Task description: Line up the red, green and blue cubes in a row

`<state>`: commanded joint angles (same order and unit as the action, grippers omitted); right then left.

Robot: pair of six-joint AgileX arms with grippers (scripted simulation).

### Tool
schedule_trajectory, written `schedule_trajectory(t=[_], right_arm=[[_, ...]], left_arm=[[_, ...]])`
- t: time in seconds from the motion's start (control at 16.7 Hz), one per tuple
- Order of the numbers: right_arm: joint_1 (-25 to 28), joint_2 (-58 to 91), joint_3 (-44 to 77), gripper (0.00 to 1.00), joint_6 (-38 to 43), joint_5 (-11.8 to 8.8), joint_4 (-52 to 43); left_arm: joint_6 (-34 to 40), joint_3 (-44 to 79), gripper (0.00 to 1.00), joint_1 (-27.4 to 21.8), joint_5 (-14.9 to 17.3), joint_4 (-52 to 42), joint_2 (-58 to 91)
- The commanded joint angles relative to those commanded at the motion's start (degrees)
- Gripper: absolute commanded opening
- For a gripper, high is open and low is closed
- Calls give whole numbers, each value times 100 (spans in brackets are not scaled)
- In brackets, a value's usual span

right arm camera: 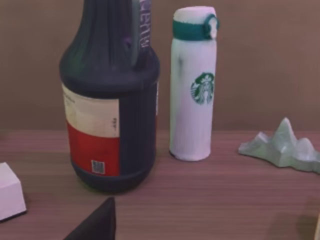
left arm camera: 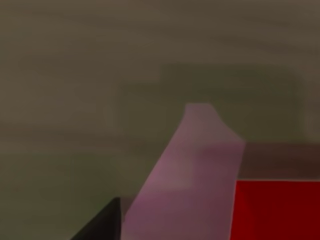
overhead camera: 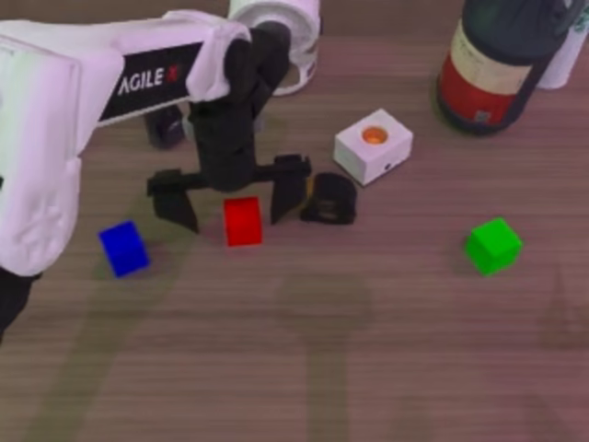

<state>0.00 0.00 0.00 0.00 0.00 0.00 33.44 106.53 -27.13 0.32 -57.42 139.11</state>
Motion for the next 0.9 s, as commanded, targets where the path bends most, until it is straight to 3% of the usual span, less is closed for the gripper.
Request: schedule_trajectory(t=[0.6,0.9], right_arm=[[0,0,0,100,0,0,0],[0,0,0,100,0,0,0]], left_arm=[[0,0,2,0,0,0,0],[0,0,0,0,0,0,0]])
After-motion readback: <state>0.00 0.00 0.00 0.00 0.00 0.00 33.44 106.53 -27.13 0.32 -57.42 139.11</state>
